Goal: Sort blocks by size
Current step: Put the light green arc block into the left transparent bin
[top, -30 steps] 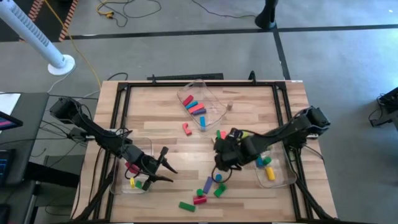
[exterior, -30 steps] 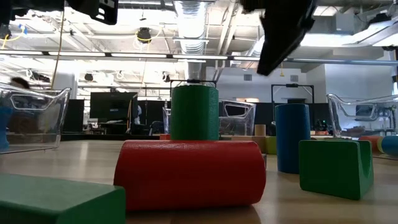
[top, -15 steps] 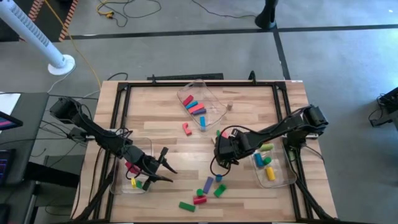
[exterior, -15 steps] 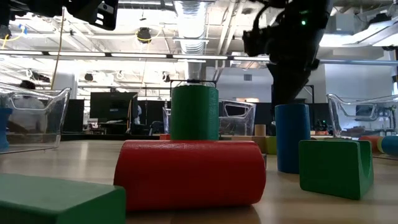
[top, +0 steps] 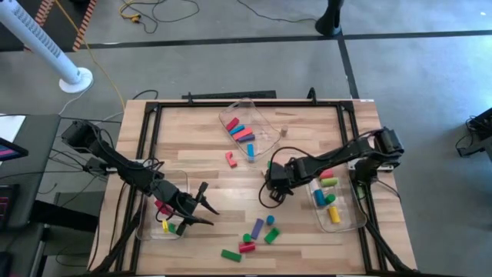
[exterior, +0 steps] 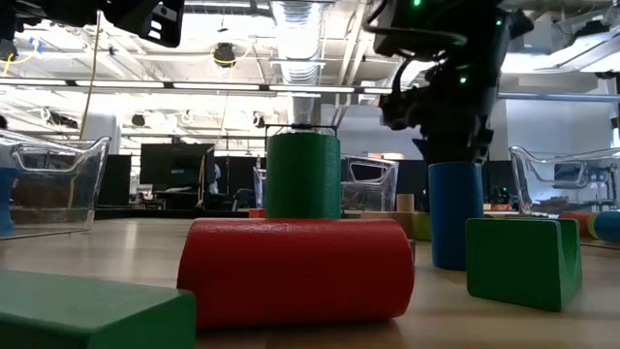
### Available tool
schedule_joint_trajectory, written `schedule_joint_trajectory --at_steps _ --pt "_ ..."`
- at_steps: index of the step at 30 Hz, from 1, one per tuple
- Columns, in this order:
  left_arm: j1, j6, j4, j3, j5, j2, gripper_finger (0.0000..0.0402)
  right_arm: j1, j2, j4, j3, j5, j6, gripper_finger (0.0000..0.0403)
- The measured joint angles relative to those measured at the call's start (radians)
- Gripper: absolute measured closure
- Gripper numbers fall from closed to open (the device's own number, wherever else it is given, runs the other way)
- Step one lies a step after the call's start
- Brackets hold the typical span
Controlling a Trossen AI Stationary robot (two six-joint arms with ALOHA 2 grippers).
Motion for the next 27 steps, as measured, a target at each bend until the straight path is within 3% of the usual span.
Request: schedule_joint_trajectory --at_steps 18,27 --pt "0.000 0.000 -0.013 0.000 0.000 0.000 0.0253 -0.012 -0.001 0.096 -0.054 -0.031 0.023 0.0264" --pt "0.000 0.000 -0.014 0.000 0.000 0.000 0.0253 0.025 -0.001 0.163 -0.054 -0.034 -0.009 0.0244"
